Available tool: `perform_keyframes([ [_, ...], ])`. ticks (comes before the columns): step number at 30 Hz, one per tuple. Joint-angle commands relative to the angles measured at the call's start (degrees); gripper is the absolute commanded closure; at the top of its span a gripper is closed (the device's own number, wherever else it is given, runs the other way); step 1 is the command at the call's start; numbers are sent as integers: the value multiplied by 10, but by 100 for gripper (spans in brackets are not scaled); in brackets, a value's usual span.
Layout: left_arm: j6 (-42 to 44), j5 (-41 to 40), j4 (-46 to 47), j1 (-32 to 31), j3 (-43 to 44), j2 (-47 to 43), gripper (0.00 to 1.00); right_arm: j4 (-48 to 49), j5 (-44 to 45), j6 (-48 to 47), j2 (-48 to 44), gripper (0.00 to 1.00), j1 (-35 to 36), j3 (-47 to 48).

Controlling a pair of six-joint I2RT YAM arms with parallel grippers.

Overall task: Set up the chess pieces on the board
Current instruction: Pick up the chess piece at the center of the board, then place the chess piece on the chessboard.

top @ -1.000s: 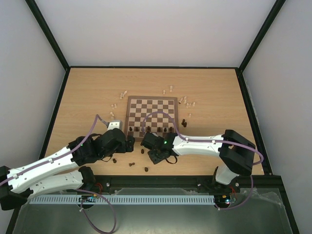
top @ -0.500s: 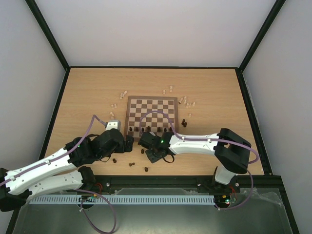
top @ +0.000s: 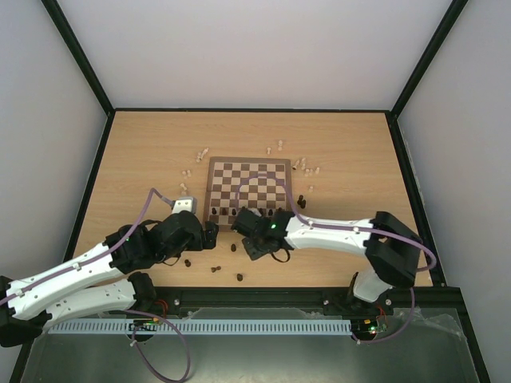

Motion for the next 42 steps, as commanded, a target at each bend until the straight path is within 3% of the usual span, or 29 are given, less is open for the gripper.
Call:
perform_keyframes([
  [1, 4, -11, -6, 3, 10, -3, 1, -59, 30, 16, -75, 95, -35, 2],
  [6, 13, -7, 2, 4, 10, 8, 1, -89, 39, 5, -102, 94, -83, 28],
  [14, 20, -4, 9, 4, 9, 13, 1, -103, 39, -16, -64, 94, -139, 70],
  [42, 28, -1, 16, 5, 5, 13, 1, -43, 27, -43, 35, 93, -176, 57],
])
